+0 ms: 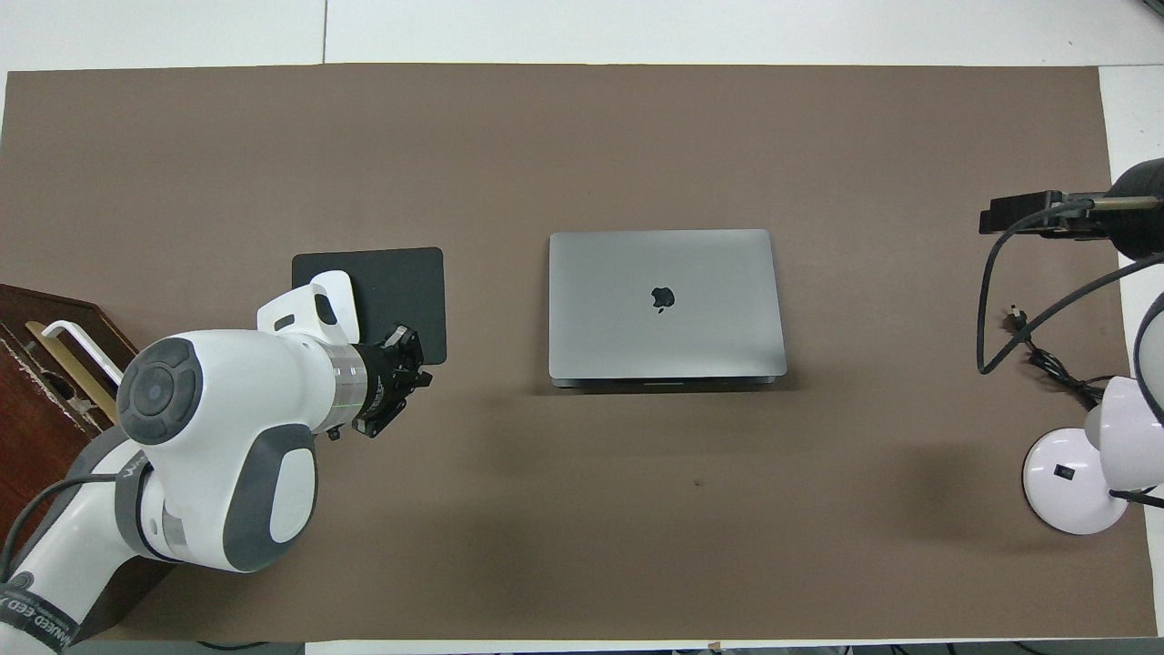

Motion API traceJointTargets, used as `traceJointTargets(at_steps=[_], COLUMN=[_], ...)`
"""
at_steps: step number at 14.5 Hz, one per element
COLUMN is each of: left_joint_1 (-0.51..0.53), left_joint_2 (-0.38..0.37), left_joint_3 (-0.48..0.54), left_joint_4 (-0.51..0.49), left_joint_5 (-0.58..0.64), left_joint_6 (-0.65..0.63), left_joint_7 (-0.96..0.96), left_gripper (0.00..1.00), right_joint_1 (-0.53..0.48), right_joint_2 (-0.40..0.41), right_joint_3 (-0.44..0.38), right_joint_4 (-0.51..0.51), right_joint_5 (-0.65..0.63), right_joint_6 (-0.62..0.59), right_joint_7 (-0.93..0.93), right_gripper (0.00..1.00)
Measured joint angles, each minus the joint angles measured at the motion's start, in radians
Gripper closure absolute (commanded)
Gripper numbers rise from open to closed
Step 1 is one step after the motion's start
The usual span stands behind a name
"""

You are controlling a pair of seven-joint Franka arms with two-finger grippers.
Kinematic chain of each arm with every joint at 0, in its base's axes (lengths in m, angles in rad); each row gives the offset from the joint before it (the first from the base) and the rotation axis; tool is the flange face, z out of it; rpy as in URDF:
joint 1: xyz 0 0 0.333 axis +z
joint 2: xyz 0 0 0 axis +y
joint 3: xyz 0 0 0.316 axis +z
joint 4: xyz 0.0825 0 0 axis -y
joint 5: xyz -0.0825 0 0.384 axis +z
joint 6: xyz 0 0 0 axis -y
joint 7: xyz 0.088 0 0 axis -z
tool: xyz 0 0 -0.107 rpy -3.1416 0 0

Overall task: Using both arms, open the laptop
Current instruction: 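Move the left gripper toward the laptop's near edge, then press the laptop base with the left gripper while the right gripper reaches the lid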

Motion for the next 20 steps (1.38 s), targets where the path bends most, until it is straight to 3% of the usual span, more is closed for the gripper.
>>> traceJointTargets(at_steps=[4,7,10,15,20], left_joint_1=[-0.018,-0.032,-0.069,-0.157,-0.241], left_joint_2=[0.027,0.032,0.045,0.098,0.169], left_joint_3=[0.0,0.0,0.0,0.0,0.0], left_joint_4=[0.0,-0.004,-0.038,-0.069,-0.076], left_joint_5=[-0.084,-0.261,-0.394,-0.691,-0.9], left_joint_6=[0.114,0.147,0.236,0.386,0.497], left_joint_7=[-0.167,-0.185,-0.19,-0.193,-0.195], left_gripper=[1.0,1.0,1.0,1.0,1.0], right_joint_1=[0.0,0.014,0.076,0.187,0.363], right_joint_2=[-0.001,-0.013,-0.054,-0.138,-0.161], right_joint_3=[0.001,0.003,0.006,0.008,0.009], right_joint_4=[-0.015,-0.067,-0.189,-0.405,-0.554], right_joint_5=[0.087,0.152,0.278,0.609,0.872], right_joint_6=[0.024,0.106,0.262,0.537,0.825], right_joint_7=[0.01,0.029,0.079,0.086,0.088], right_gripper=[0.0,0.0,0.0,0.0,0.0])
